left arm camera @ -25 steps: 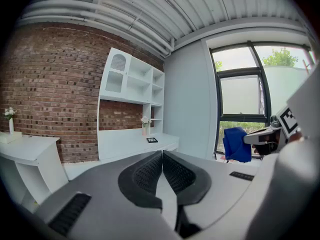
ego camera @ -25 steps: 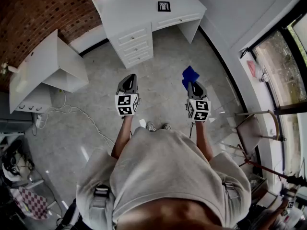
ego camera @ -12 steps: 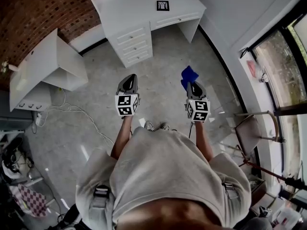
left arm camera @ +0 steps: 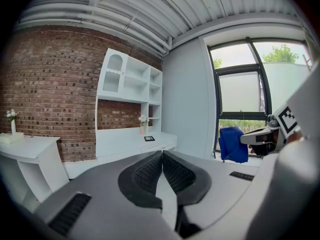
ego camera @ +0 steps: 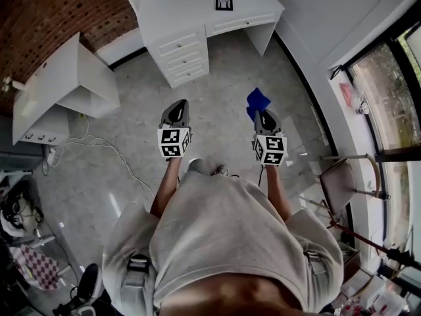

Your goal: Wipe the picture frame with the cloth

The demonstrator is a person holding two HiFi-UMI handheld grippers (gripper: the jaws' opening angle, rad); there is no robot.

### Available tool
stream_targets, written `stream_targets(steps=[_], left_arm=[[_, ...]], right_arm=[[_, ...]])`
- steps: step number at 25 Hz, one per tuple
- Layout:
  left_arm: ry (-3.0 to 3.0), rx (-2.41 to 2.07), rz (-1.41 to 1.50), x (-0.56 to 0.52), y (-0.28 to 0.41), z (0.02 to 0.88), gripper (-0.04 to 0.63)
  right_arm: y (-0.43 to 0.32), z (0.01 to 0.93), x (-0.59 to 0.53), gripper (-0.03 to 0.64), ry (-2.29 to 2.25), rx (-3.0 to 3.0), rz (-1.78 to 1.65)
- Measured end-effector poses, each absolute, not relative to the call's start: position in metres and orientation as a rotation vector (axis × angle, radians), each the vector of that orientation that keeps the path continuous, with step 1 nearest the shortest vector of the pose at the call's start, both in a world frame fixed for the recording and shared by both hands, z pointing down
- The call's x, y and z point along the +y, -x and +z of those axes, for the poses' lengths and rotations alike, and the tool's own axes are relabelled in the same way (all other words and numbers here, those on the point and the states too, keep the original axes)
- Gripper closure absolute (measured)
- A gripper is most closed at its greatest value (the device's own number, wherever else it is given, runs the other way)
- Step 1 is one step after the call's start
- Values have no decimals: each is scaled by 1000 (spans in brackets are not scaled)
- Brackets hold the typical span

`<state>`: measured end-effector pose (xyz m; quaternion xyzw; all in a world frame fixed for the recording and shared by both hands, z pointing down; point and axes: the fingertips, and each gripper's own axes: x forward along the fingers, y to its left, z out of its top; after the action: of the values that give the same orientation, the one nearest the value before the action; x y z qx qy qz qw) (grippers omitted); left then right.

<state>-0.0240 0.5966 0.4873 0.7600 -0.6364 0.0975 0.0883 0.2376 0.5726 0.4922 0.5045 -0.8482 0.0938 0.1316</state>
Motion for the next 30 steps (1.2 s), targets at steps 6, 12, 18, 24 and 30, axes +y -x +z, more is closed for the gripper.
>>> stream_targets(steps=[6,12,18,24,30], left_arm=[[-2249,-1899,288,599,13,495,577],[-2234,-1910,281,585,21,498,577],[-2224,-1891,273,548,30,512,577],[-2251,-1845,263,484,31,517,577],[-2271,-1816,249,418,44,515,577]], right_arm=[[-244,500,572,557,-1451,-2475,286],[-230,502,556,557,-1413,-2485,289],[-219,505,520,557,-1422,-2489,308],[-206,507,468,557,-1416,-2473,298],[-192,507,408,557,-1434,-2444,294]])
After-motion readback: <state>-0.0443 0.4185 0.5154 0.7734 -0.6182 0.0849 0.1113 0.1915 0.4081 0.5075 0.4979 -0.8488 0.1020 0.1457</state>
